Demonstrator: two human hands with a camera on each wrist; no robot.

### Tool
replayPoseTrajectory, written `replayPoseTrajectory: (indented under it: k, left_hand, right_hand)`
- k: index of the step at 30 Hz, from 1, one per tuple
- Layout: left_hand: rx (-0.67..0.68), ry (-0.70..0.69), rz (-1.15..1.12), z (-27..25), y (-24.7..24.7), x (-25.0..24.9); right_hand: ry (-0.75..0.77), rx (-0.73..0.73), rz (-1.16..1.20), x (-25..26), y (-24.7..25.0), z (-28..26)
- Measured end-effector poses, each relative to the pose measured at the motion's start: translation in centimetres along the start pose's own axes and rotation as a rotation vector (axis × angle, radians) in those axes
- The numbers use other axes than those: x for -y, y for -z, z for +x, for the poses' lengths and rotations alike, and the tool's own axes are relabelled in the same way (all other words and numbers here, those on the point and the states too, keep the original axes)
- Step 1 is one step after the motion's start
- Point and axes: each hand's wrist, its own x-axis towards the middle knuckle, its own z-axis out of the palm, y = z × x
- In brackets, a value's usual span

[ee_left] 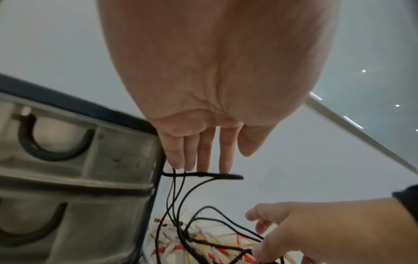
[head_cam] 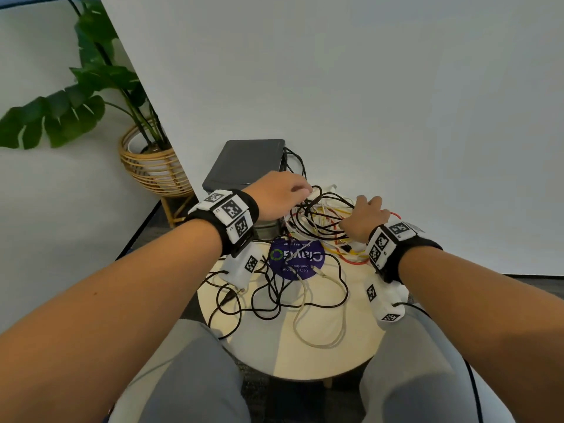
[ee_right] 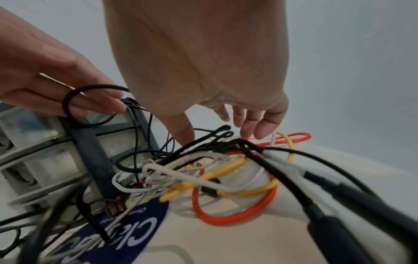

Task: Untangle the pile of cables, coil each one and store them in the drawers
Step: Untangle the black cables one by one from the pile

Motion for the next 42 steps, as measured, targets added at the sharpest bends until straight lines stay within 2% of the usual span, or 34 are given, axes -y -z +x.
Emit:
replayPoseTrajectory:
  k: [3,6,9,11,13,18,20,23,26,30,34,36,39,42]
  left_hand:
    - [-0.109,0.000,-0.105,-1.8,1.2,0.0]
    - [-0.194,0.038,-0.366,-4.3,1.7,0.4]
    - [-0.259,0.112,-0.525,-6.9,0.8,1.2]
    - [-0.287,0.187,-0.606,-8.4,-0.6,1.7]
    - [-0.294,0.265,-0.666,-9.4,-2.3,2.0]
    - [-0.258,0.403,-0.735,-10.5,-6.3,1.5]
    - [-0.175,0.418,-0.803,-10.6,-7.7,1.0]
    - [-0.036,0.374,-0.780,-10.6,-9.6,1.4]
    - [0.005,0.319,-0.731,-10.9,-10.1,2.2]
    - [-0.016,0.367,-0.589,-10.6,-10.8,2.9]
    - [-0.107,0.441,-0.468,-10.0,-11.7,3.8]
    - [-0.138,0.430,-0.488,-10.0,-11.4,3.6]
    - [-0.115,0.395,-0.600,-9.9,-11.3,3.6]
    - [-0.092,0.381,-0.608,-9.9,-11.1,3.2]
  right_hand:
    - [0.077,-0.037,0.035,0.1,1.9,-1.5]
    - [0.279,-0.001,0.153,0.6,4.1,-3.8]
    - [0.484,0.083,0.289,1.5,5.5,-6.9]
    - [0.579,0.134,0.297,2.2,5.5,-9.3]
    - [0.627,0.168,0.207,3.0,4.7,-11.1]
    - [0.484,0.463,-0.077,4.0,1.3,-12.9]
    - [0.484,0.511,-0.105,4.0,0.2,-13.3]
    - [0.513,0.496,-0.015,4.0,-0.4,-13.4]
    - [0.538,0.504,0.054,3.9,0.2,-13.1]
    - [0.552,0.517,0.094,3.1,0.8,-12.5]
    - [0.524,0.458,0.193,2.8,1.4,-11.8]
    - [0.496,0.439,0.268,2.8,1.7,-11.4]
    - [0.456,0.432,0.331,2.8,2.0,-10.9]
    - [0.405,0.303,0.404,3.0,2.5,-10.1]
